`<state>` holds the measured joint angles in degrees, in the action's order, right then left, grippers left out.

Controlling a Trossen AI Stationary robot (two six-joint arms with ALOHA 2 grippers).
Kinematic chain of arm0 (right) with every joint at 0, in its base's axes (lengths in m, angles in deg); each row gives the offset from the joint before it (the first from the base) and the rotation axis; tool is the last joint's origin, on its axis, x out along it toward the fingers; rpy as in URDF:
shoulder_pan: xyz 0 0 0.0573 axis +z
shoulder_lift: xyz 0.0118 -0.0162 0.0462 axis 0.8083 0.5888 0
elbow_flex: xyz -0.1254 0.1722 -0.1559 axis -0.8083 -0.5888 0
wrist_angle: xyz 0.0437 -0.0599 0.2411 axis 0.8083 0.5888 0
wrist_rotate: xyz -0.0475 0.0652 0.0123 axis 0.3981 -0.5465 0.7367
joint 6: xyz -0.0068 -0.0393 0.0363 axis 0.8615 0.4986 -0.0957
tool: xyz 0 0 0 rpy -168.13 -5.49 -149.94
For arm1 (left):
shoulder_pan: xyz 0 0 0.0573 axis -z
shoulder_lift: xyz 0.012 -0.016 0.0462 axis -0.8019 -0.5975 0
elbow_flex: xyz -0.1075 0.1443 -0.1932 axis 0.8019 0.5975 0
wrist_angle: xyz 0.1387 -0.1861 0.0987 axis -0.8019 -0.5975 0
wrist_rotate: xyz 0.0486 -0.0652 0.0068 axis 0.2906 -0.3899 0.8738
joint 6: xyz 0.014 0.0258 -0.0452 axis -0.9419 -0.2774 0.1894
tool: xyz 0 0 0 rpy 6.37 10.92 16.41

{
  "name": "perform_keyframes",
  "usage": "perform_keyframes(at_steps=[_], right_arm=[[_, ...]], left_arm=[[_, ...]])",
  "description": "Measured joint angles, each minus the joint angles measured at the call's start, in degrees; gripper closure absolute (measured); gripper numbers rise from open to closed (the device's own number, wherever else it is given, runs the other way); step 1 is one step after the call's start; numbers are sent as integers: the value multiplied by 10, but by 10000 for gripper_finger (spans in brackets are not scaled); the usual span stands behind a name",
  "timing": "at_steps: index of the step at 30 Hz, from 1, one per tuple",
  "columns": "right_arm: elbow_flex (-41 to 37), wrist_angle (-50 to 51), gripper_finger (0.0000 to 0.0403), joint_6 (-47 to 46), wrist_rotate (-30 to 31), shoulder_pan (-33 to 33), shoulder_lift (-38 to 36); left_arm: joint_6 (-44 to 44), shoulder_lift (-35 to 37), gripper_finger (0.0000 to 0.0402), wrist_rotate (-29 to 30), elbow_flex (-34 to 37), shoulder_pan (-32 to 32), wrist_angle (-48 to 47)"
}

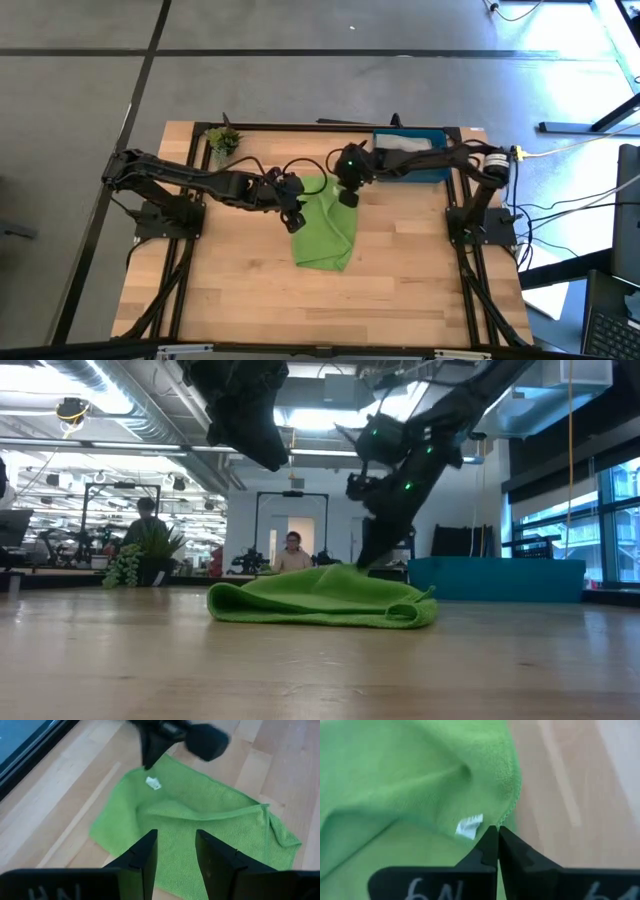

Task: Roll microfiber towels into tight, uniform cylinder then place into a basket
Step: Fold the green microfiber cloth

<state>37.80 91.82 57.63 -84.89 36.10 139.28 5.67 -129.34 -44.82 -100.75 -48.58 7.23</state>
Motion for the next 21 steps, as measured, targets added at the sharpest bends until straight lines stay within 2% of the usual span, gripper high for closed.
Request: perform_keyframes(at_steps=[4,10,21], right_arm=[[0,72,399,-2,11,16,-43],[0,168,398,-24,72,28,-71],[-58,200,398,-76,77,32,-71]], left_arm=[[0,0,280,0,0,0,-2],[0,0,280,0,0,0,-2],[0,0,280,1,0,0,-2]])
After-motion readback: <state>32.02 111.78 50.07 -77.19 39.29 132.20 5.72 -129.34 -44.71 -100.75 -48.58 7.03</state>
